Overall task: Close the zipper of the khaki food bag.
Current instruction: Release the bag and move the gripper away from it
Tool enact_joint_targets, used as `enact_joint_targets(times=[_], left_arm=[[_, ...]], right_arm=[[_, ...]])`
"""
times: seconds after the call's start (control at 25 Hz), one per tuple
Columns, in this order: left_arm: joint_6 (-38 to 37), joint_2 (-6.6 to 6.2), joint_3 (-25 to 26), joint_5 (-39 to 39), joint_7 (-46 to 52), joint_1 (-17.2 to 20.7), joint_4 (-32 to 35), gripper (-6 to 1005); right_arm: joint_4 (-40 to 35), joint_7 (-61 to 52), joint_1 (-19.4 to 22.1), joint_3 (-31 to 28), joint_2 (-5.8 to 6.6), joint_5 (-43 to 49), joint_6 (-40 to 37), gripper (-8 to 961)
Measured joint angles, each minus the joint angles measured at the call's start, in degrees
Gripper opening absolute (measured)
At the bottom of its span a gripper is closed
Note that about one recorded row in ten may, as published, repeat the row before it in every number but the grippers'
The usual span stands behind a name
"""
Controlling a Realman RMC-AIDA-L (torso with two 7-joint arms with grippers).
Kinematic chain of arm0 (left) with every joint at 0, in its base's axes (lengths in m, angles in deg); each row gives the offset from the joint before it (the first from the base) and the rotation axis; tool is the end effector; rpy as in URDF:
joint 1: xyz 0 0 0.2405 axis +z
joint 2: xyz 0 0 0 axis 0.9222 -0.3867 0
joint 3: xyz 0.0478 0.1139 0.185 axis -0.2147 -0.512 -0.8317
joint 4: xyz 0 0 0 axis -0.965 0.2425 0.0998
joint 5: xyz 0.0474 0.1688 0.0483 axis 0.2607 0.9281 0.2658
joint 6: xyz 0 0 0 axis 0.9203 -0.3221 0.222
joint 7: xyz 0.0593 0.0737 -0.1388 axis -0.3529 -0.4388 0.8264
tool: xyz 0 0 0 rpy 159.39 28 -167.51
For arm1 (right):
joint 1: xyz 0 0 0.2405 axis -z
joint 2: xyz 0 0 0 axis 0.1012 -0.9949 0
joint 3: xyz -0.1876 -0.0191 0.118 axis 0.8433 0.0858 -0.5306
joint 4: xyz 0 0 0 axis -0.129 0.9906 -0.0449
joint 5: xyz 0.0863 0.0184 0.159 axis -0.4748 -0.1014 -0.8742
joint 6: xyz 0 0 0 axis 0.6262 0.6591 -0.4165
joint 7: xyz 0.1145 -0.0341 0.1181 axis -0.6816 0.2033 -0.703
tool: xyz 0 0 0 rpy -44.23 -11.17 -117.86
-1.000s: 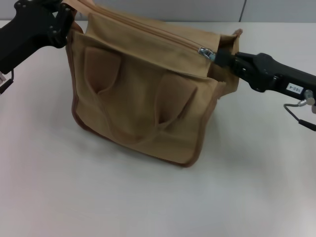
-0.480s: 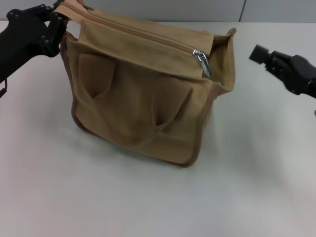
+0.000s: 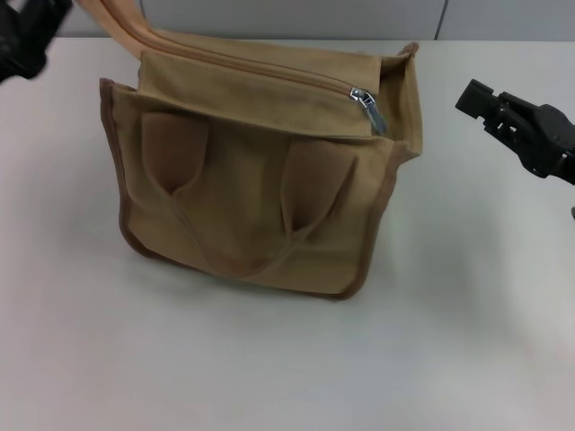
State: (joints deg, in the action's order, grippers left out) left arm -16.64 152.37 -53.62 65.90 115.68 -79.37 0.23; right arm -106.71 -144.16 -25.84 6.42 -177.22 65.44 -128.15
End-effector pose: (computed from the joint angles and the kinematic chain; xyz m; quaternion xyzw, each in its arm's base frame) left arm -0.1824 0.2833 0.0886 -0.7541 -0.0984 -0.5486 0.3474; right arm 0.1942 0.2840 0.0235 -0.8087 0.2818 0.4970 0.1397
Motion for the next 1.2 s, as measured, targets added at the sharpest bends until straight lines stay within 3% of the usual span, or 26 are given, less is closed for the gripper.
enact_joint_targets(times=[0.04, 0.24, 0.48, 0.64, 0.92, 1.12, 1.2], left_arm=[[-1.1, -0.06, 0.0, -1.0, 0.3, 0.0, -0.1, 165], [-7.5, -0.32, 0.1, -1.7, 2.0, 0.3, -0.6, 388], [-16.5, -0.39, 1.0, 0.4, -2.4, 0.5, -6.6, 615], [-18.2, -0.61, 2.4, 4.5, -2.9, 0.5, -6.2, 672], [-15.3, -1.29, 7.7, 4.9, 3.8, -3.4, -5.0, 772], [-10.3, -1.01, 13.0, 5.6, 15.2, -8.3, -4.9, 773], [-6.5, -1.20, 13.3, 9.2, 17.5, -10.4, -4.7, 774]], right_arm=[[0.4, 0.5, 0.0, 0.1, 0.01, 0.0, 0.1, 81], [1.4, 3.3, -0.2, 0.3, -0.02, 0.0, 0.2, 183], [4.6, 11.5, 0.4, -0.5, -0.12, -1.6, 2.0, 447], [5.5, 13.3, 0.2, 0.1, -0.11, -2.9, 2.6, 633], [9.0, 16.7, -1.0, 0.2, -0.23, -3.0, 3.6, 674], [10.5, 17.3, -1.3, 0.2, -0.24, -3.0, 4.3, 698], [10.6, 17.3, -1.3, 0.2, -0.23, -3.0, 4.3, 699]])
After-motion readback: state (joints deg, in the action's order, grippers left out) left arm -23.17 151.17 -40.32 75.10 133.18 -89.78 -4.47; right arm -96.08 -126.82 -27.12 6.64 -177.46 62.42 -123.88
